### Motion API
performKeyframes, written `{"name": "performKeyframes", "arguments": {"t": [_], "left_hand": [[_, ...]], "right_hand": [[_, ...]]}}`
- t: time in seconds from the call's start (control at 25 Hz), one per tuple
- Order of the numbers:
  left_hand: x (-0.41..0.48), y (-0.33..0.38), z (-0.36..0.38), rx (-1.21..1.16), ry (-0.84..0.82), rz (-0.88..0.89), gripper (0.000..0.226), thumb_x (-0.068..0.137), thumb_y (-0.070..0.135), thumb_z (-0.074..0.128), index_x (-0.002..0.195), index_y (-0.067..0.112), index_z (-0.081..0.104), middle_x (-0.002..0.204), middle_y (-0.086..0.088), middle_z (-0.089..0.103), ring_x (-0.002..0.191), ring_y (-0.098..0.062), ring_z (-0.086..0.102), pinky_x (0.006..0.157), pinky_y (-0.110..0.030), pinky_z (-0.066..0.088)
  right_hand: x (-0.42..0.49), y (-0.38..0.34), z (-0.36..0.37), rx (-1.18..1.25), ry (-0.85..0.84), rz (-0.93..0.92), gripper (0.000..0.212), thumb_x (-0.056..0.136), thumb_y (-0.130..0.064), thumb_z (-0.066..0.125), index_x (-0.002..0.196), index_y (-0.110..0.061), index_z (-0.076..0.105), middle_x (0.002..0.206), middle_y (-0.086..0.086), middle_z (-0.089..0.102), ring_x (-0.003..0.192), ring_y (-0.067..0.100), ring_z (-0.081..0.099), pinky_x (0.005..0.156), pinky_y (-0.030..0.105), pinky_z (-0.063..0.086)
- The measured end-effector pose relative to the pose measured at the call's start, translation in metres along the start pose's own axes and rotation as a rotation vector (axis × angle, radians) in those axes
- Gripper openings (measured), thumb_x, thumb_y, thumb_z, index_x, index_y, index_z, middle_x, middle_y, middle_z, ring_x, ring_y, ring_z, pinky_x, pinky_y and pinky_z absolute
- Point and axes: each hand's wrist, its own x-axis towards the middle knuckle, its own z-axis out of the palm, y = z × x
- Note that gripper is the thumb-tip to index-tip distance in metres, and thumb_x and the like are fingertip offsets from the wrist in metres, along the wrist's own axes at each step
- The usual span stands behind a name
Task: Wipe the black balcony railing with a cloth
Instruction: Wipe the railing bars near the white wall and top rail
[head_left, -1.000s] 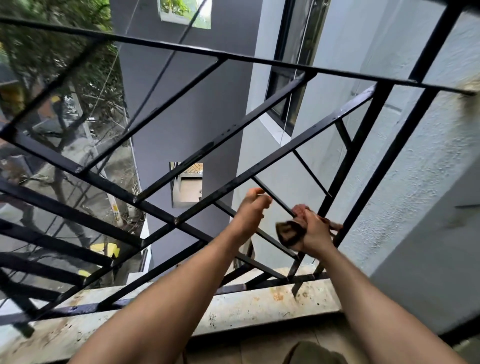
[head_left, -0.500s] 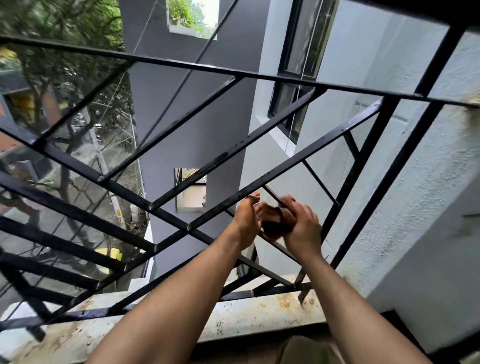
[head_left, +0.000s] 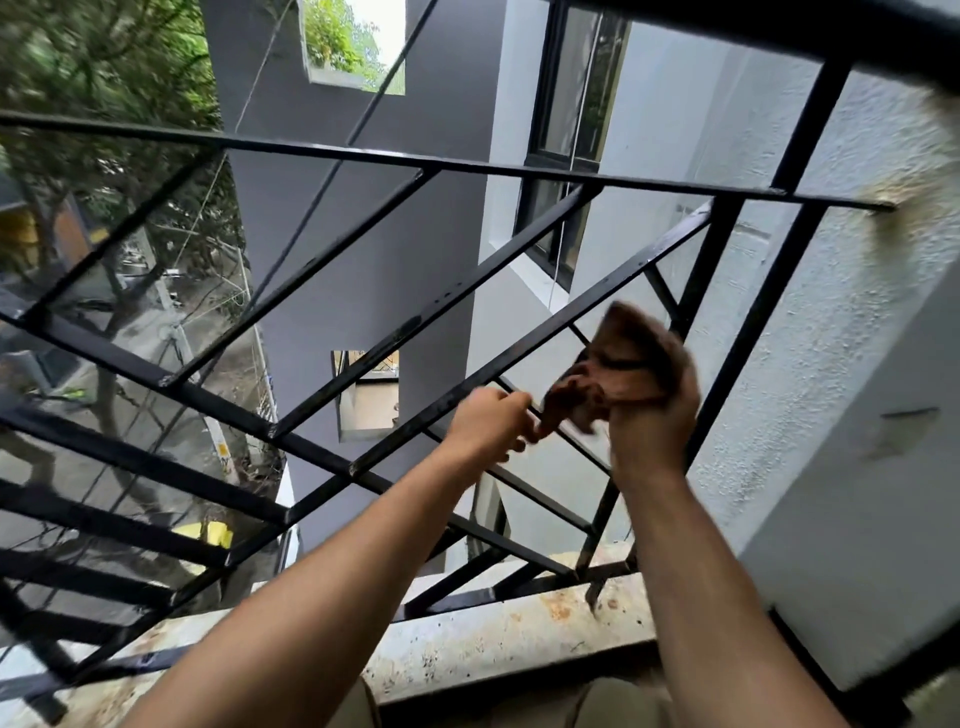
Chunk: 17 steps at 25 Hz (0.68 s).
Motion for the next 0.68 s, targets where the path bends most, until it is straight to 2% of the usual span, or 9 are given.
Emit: {"name": "performKeyframes", "arguments": {"t": [0.08, 0.16, 0.2, 0.28, 0.32, 0.44, 0.52, 0.6, 0.68], "left_hand": [[-0.007, 0.015, 0.003, 0.258, 0.278, 0.275, 0.049, 0.093, 0.042, 0.042, 0.059, 0.014, 0.064, 0.054, 0.004, 0.065, 0.054, -0.015, 0.063, 0.057, -0.027, 0.049], [-0.008, 0.018, 0.003, 0.380, 0.506, 0.532, 0.042, 0.097, 0.040, 0.044, 0.060, 0.020, 0.050, 0.050, 0.007, 0.052, 0.048, -0.017, 0.052, 0.049, -0.027, 0.034], [-0.008, 0.017, 0.002, 0.410, 0.566, 0.637, 0.035, 0.098, 0.038, 0.046, 0.066, 0.022, 0.048, 0.055, 0.009, 0.050, 0.049, -0.017, 0.049, 0.049, -0.027, 0.032], [-0.002, 0.022, 0.005, 0.427, 0.649, 0.818, 0.024, 0.098, 0.033, 0.049, 0.080, 0.018, 0.054, 0.068, 0.009, 0.051, 0.055, -0.015, 0.049, 0.051, -0.027, 0.034], [0.005, 0.031, 0.008, 0.405, 0.661, 0.864, 0.019, 0.098, 0.031, 0.050, 0.088, 0.015, 0.057, 0.076, 0.008, 0.053, 0.063, -0.013, 0.051, 0.055, -0.029, 0.039], [0.025, 0.059, 0.020, 0.523, 0.483, 0.674, 0.033, 0.100, 0.047, 0.042, 0.108, 0.018, 0.055, 0.096, -0.001, 0.062, 0.083, -0.022, 0.054, 0.072, -0.039, 0.046], [0.036, 0.063, 0.026, 0.737, 0.387, 0.519, 0.050, 0.100, 0.064, 0.028, 0.106, 0.021, 0.053, 0.091, -0.005, 0.065, 0.076, -0.030, 0.056, 0.063, -0.037, 0.041], [0.040, 0.059, 0.026, 0.833, 0.432, 0.505, 0.056, 0.099, 0.068, 0.023, 0.102, 0.020, 0.052, 0.085, -0.008, 0.067, 0.071, -0.033, 0.058, 0.057, -0.035, 0.036], [0.038, 0.057, 0.026, 0.841, 0.470, 0.542, 0.054, 0.100, 0.066, 0.024, 0.099, 0.019, 0.050, 0.083, -0.008, 0.067, 0.067, -0.032, 0.056, 0.056, -0.035, 0.034]], "right_hand": [[0.032, 0.006, -0.020, -0.575, -0.156, -0.279, 0.032, 0.068, -0.022, 0.073, 0.095, -0.037, 0.072, 0.111, 0.011, 0.065, 0.097, 0.034, 0.064, 0.085, 0.052, 0.056], [0.044, 0.005, -0.004, -0.922, -0.360, -0.083, 0.033, 0.071, -0.031, 0.078, 0.102, -0.024, 0.069, 0.107, 0.007, 0.063, 0.097, 0.032, 0.062, 0.084, 0.044, 0.054], [0.044, -0.005, 0.013, -0.791, -0.332, 0.069, 0.029, 0.076, -0.021, 0.072, 0.104, -0.017, 0.066, 0.102, 0.009, 0.065, 0.093, 0.033, 0.064, 0.080, 0.042, 0.055], [0.057, -0.014, 0.036, -0.421, -0.234, 0.173, 0.026, 0.075, -0.001, 0.057, 0.101, -0.001, 0.058, 0.086, 0.016, 0.065, 0.072, 0.031, 0.063, 0.060, 0.037, 0.054], [0.060, -0.014, 0.037, -0.383, -0.218, 0.143, 0.029, 0.076, 0.001, 0.056, 0.105, -0.002, 0.057, 0.086, 0.014, 0.065, 0.068, 0.028, 0.063, 0.054, 0.035, 0.052], [0.055, 0.005, -0.009, -0.943, -0.435, -0.164, 0.039, 0.083, 0.001, 0.057, 0.115, -0.020, 0.057, 0.103, 0.003, 0.064, 0.095, 0.028, 0.063, 0.077, 0.041, 0.056], [0.052, 0.024, -0.047, -1.325, -0.489, -0.276, 0.046, 0.085, 0.000, 0.060, 0.125, -0.022, 0.055, 0.112, 0.003, 0.061, 0.107, 0.029, 0.059, 0.085, 0.040, 0.051], [0.052, 0.029, -0.057, -1.417, -0.431, -0.363, 0.051, 0.084, 0.000, 0.065, 0.131, -0.018, 0.057, 0.115, 0.006, 0.062, 0.103, 0.030, 0.059, 0.084, 0.041, 0.050], [0.053, 0.018, -0.048, -1.224, -0.278, -0.252, 0.032, 0.079, -0.006, 0.074, 0.108, -0.017, 0.067, 0.104, 0.002, 0.067, 0.086, 0.021, 0.064, 0.074, 0.030, 0.054]]}}
